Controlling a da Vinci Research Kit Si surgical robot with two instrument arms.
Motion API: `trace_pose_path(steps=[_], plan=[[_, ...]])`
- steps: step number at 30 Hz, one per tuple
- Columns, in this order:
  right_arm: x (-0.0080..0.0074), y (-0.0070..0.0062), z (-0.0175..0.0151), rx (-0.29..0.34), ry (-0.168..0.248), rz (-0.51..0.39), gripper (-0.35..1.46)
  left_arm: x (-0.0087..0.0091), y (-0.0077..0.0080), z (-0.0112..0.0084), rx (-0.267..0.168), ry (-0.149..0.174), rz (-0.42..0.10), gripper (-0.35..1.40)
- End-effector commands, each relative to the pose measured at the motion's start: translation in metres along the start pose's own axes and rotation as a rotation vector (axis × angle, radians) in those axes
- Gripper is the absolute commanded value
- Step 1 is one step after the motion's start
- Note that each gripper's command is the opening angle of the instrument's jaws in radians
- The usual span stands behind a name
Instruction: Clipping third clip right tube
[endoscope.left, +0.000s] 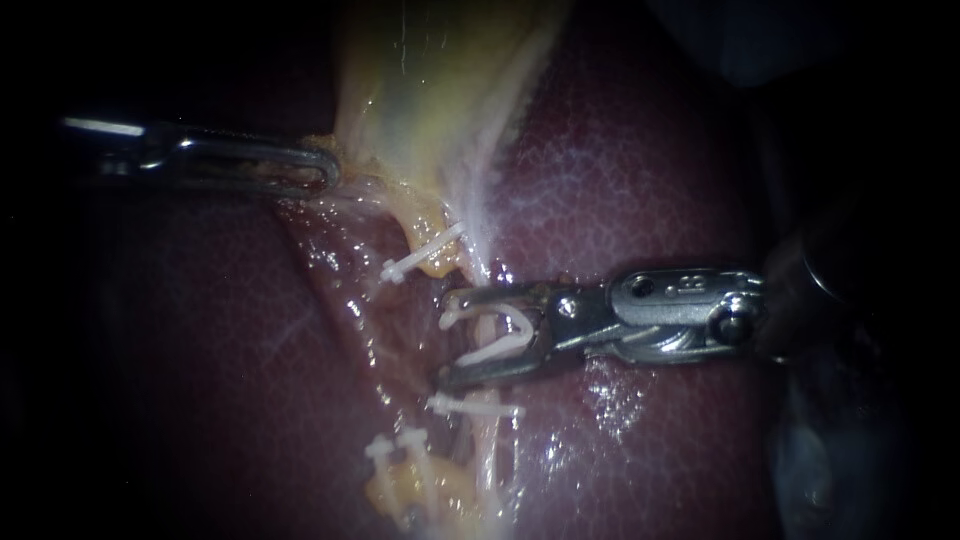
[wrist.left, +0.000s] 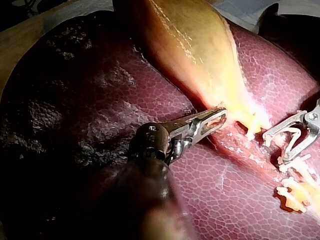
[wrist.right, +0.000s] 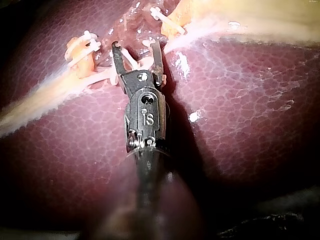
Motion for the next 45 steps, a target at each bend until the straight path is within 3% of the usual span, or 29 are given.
trace_pose_path(steps=[1, 12, 21, 29, 33, 41, 45], plan=[[0.0001, -0.0001, -0.0001, 0.003, 0.005, -0.001, 0.49, 0.0000, 0.0000, 0.0000, 0.000, 0.000, 0.000, -0.35], [0.0022, -0.0024, -0.0021, 0.021, 0.011, 0.005, 0.49, 0.0000, 0.0000, 0.0000, 0.000, 0.000, 0.000, -0.35], [0.0026, -0.0023, -0.0062, 0.013, 0.020, 0.014, 0.49, 0.0000, 0.0000, -0.0001, 0.000, 0.000, 0.000, -0.35], [0.0016, -0.0011, -0.0066, 0.007, 0.020, 0.037, 0.48, 0.0000, 0.0000, -0.0001, 0.000, 0.000, 0.000, -0.35], [0.0004, 0.0003, -0.0061, 0.004, 0.023, 0.061, 0.48, 0.0000, 0.0000, -0.0001, 0.000, 0.000, 0.000, -0.35], [-0.0027, 0.0032, -0.0034, -0.014, 0.014, 0.128, 0.48, 0.0000, 0.0000, -0.0001, 0.000, 0.000, 0.000, -0.35], [-0.0031, 0.0038, -0.0018, 0.002, 0.010, 0.148, 0.48, 0.0000, 0.0000, 0.0000, 0.000, 0.000, 0.000, -0.35]])
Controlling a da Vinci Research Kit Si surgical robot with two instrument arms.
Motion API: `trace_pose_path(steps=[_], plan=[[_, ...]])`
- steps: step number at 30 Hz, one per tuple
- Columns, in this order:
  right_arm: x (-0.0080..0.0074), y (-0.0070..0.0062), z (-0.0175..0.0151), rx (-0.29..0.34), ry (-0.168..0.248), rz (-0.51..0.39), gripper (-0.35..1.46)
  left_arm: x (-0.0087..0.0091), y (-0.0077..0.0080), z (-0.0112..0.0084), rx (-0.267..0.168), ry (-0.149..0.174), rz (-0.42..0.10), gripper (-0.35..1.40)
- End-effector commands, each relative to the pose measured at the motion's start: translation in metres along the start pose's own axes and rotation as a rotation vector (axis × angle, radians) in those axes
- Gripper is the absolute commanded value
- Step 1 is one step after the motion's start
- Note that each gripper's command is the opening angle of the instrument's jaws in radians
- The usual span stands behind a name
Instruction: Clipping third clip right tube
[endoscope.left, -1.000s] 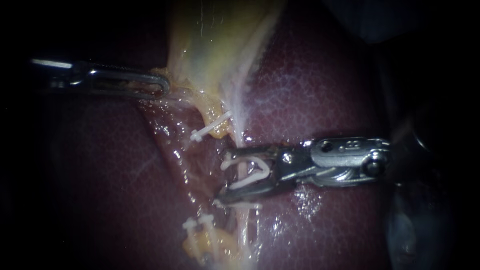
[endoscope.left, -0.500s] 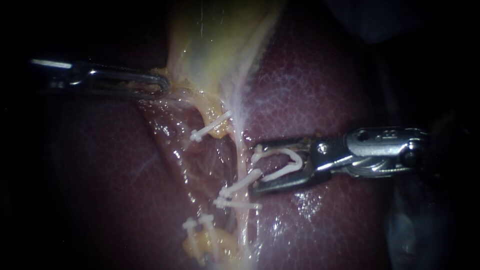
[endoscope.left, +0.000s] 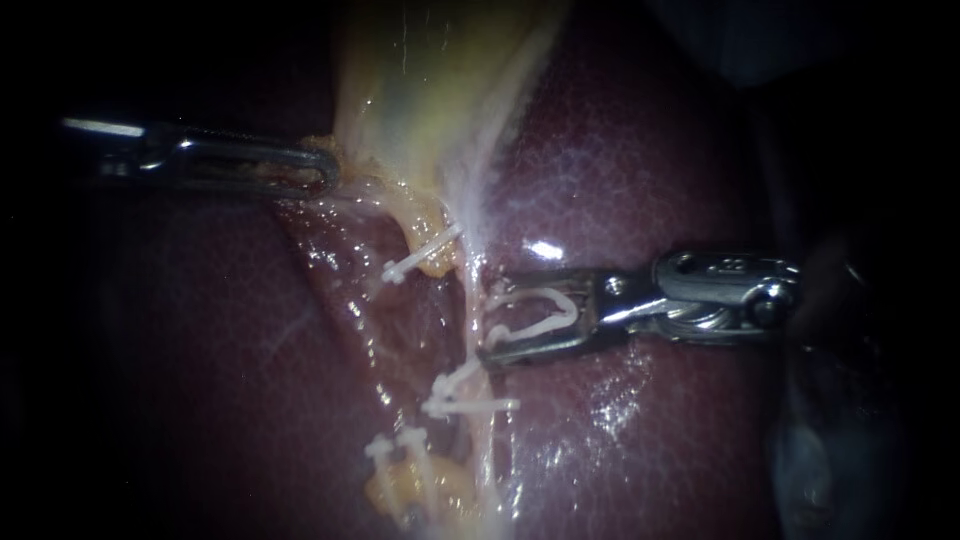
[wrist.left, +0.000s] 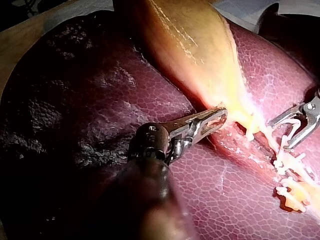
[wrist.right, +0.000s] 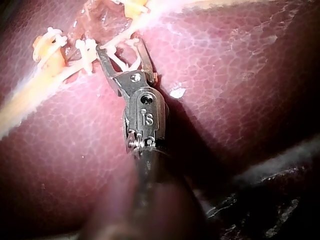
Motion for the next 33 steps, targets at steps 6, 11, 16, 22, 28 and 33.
trace_pose_path(steps=[6, 11, 16, 22, 28, 33], plan=[[-0.0001, 0.0003, 0.0023, 0.066, 0.050, 0.062, 0.48, 0.0000, 0.0000, 0.0000, -0.001, 0.000, 0.000, -0.35], [0.0004, 0.0004, 0.0027, 0.151, 0.128, 0.133, 0.48, 0.0000, 0.0000, 0.0000, -0.001, 0.000, 0.000, -0.35], [0.0017, 0.0002, 0.0021, 0.231, 0.202, 0.185, 0.48, 0.0000, 0.0000, 0.0001, -0.001, 0.000, 0.000, -0.35], [0.0046, -0.0009, 0.0003, 0.290, 0.280, 0.212, 0.48, 0.0000, -0.0001, 0.0001, -0.001, 0.000, 0.000, -0.35], [0.0065, -0.0015, -0.0007, 0.319, 0.326, 0.236, 0.48, 0.0000, -0.0001, 0.0001, -0.001, 0.000, 0.000, -0.35], [0.0064, -0.0011, -0.0005, 0.331, 0.334, 0.277, 0.47, 0.0000, -0.0001, 0.0002, -0.002, 0.000, 0.000, -0.35]])
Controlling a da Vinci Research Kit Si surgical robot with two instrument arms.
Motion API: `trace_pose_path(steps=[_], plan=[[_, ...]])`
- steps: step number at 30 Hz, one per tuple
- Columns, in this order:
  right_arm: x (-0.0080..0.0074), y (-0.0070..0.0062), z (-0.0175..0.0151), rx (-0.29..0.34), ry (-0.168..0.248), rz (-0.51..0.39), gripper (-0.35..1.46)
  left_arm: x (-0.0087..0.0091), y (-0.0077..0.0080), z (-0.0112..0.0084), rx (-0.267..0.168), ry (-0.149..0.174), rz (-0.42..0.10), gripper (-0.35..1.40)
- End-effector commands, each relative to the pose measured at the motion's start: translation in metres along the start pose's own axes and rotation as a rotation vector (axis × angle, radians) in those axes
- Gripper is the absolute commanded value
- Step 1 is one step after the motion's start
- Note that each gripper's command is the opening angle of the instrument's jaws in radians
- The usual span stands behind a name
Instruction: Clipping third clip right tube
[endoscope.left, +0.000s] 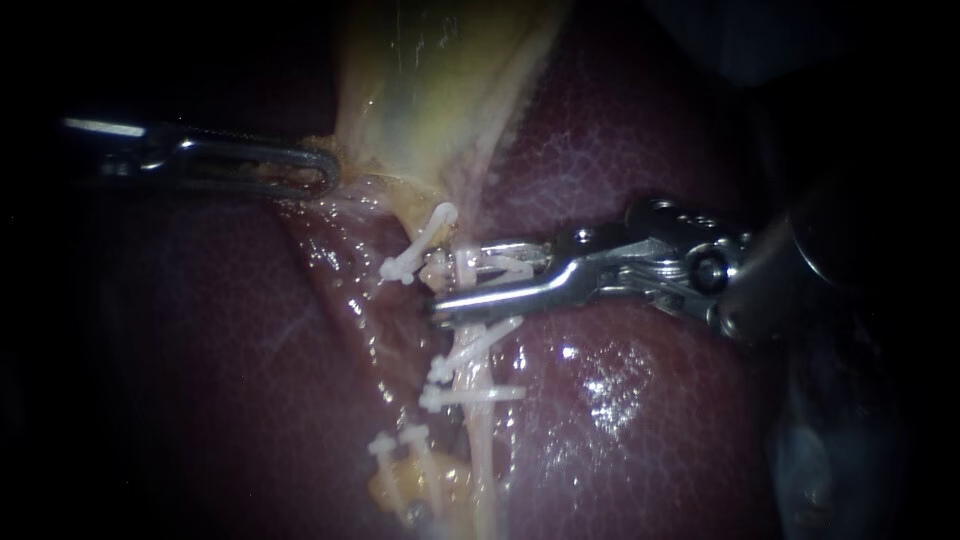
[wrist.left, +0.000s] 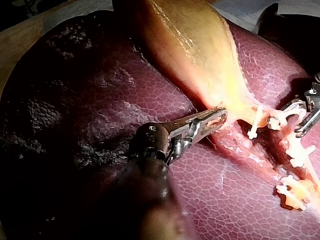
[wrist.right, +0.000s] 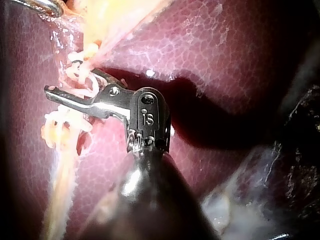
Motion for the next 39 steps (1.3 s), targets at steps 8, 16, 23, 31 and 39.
trace_pose_path(steps=[8, 16, 23, 31, 39], plan=[[-0.0009, 0.0013, 0.0013, 0.040, 0.016, 0.098, 0.47, 0.0000, 0.0000, 0.0001, -0.001, -0.001, 0.000, -0.35], [-0.0011, 0.0015, 0.0021, 0.030, 0.028, 0.119, 0.47, 0.0000, -0.0001, 0.0001, -0.001, -0.001, 0.000, -0.35], [-0.0010, 0.0015, 0.0022, 0.012, 0.044, 0.133, 0.46, 0.0000, -0.0001, 0.0002, -0.002, -0.001, 0.000, -0.35], [-0.0008, 0.0014, 0.0019, 0.010, 0.044, 0.135, 0.37, 0.0000, -0.0002, 0.0002, -0.002, -0.001, 0.000, -0.35], [-0.0007, 0.0011, 0.0010, 0.004, 0.043, 0.137, -0.35, 0.0000, -0.0002, 0.0002, -0.002, -0.001, 0.000, -0.35]])
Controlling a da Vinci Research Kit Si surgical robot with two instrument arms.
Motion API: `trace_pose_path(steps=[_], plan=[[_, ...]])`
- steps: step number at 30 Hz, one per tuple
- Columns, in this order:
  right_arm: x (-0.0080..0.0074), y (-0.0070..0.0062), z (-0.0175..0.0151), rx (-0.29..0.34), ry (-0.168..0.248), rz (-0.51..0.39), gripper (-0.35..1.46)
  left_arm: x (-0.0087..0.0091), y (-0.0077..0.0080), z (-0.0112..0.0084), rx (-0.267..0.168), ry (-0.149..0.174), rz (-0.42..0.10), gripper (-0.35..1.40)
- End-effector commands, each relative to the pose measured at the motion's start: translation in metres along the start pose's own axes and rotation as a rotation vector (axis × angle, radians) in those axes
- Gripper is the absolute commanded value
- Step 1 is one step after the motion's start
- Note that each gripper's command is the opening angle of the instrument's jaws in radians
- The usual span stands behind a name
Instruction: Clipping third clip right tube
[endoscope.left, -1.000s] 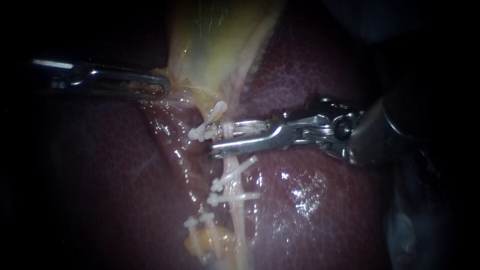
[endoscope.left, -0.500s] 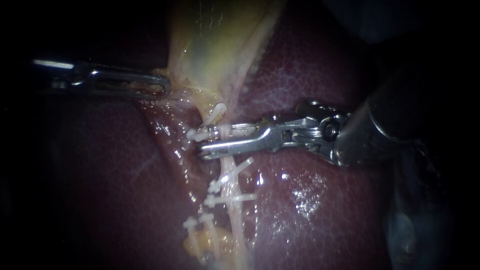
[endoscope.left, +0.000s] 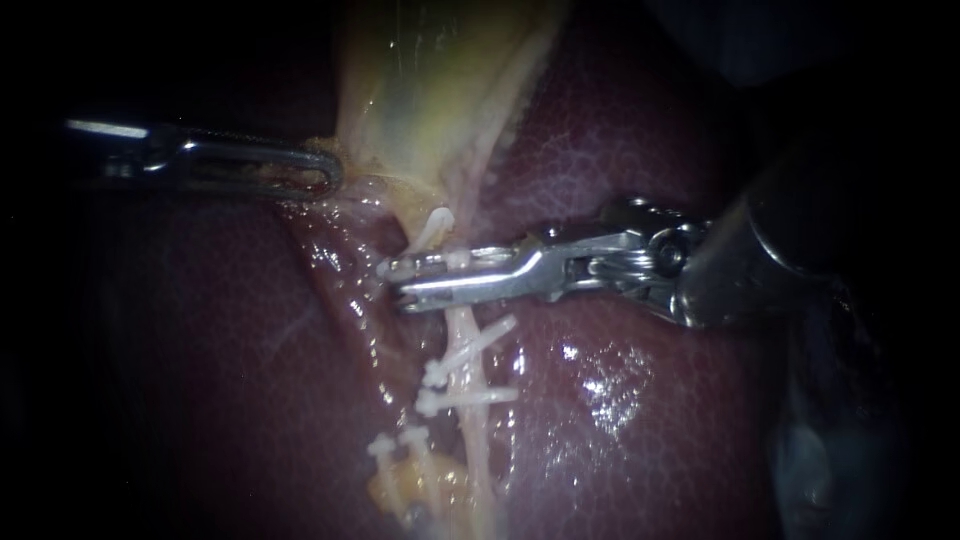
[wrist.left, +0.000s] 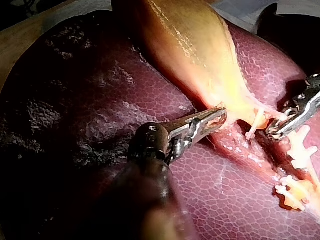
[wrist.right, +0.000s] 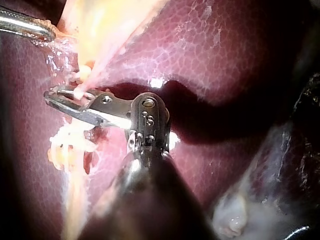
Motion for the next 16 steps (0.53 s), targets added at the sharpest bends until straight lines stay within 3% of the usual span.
trace_pose_path(steps=[1, 16], plan=[[-0.0001, 0.0001, 0.0000, -0.001, 0.000, -0.001, -0.35, 0.0000, 0.0000, 0.0000, 0.000, 0.000, 0.000, -0.35], [-0.0002, 0.0002, -0.0001, -0.002, 0.001, -0.002, -0.35, 0.0000, 0.0000, 0.0000, 0.000, 0.000, 0.000, -0.35]])
